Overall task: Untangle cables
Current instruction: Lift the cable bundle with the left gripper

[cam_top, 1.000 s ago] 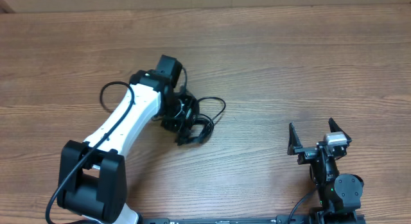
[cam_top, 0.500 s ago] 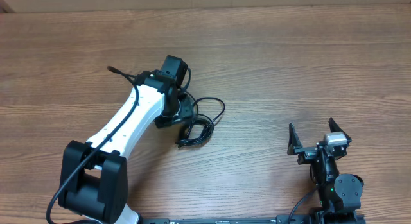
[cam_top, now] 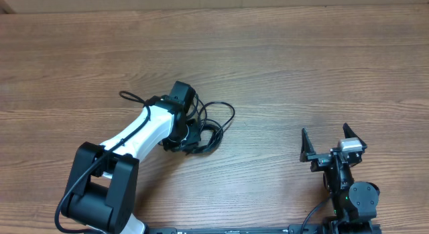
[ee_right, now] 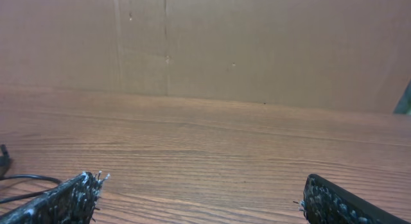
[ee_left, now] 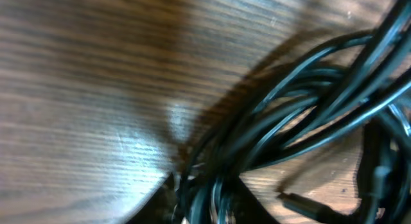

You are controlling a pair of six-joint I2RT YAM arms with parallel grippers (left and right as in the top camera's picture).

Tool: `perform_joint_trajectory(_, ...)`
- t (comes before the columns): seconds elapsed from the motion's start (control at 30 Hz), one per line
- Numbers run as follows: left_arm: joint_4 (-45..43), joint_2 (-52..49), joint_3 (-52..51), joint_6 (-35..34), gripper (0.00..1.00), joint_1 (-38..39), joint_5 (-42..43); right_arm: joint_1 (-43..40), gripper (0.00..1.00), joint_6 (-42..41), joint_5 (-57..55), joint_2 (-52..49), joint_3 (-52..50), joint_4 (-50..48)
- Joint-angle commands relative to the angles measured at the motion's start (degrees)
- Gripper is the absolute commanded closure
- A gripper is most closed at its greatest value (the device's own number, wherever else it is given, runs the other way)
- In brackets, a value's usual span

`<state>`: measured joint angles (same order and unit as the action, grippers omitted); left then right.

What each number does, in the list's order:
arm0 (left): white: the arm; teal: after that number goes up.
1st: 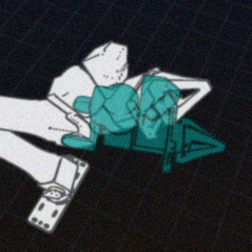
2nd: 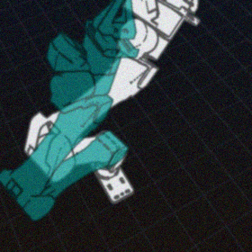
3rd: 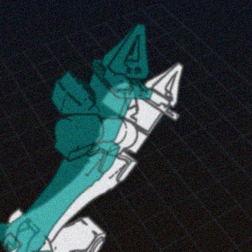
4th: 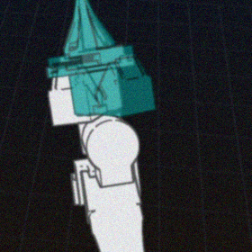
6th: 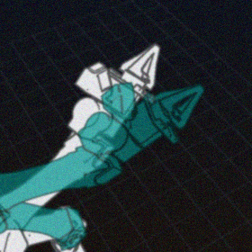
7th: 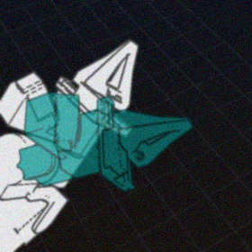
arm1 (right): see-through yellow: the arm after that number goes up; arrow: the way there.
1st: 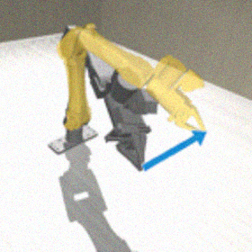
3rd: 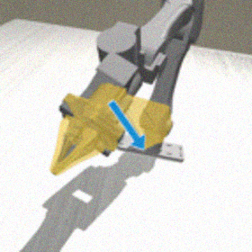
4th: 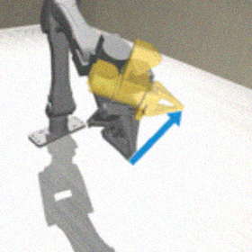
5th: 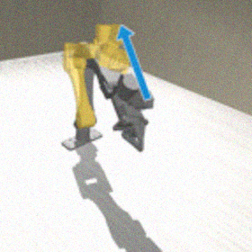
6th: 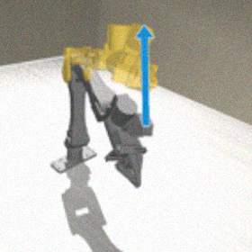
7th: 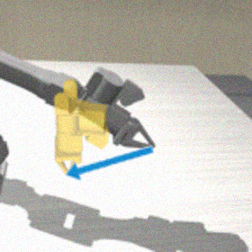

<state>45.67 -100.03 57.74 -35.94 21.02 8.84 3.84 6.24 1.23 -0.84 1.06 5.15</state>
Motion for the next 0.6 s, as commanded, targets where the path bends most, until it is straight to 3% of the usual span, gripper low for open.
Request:
perform_joint_trajectory(0.0,-0.1,0.3,-0.7,-0.7,0.96,0.2,2.4,0.3,0.00,0.3,-0.1,0.7,-0.6,-0.3)
perform_joint_trajectory(0.23,-1.2,0.3,6.3,-26.4,0.96,-0.6,6.9,0.3,0.00,0.3,-0.1,0.7,-0.6,-0.3)
perform_joint_trajectory(0.4,-1.0,0.3,13.5,-40.6,0.96,0.7,11.2,0.3,0.00,0.3,-0.1,0.7,-0.6,-0.3)
perform_joint_trajectory(0.5,-1.7,0.3,15.4,-41.1,0.96,2.1,10.7,0.3,0.00,0.3,-0.1,0.7,-0.6,-0.3)
perform_joint_trajectory(0.53,-2.0,0.3,15.4,-39.8,0.91,2.7,10.0,0.3,0.00,0.3,-0.1,0.7,-0.6,-0.3)
perform_joint_trajectory(0.57,-1.8,0.3,15.4,-37.9,0.77,3.1,9.2,0.3,0.00,0.3,-0.1,0.7,-0.6,-0.3)
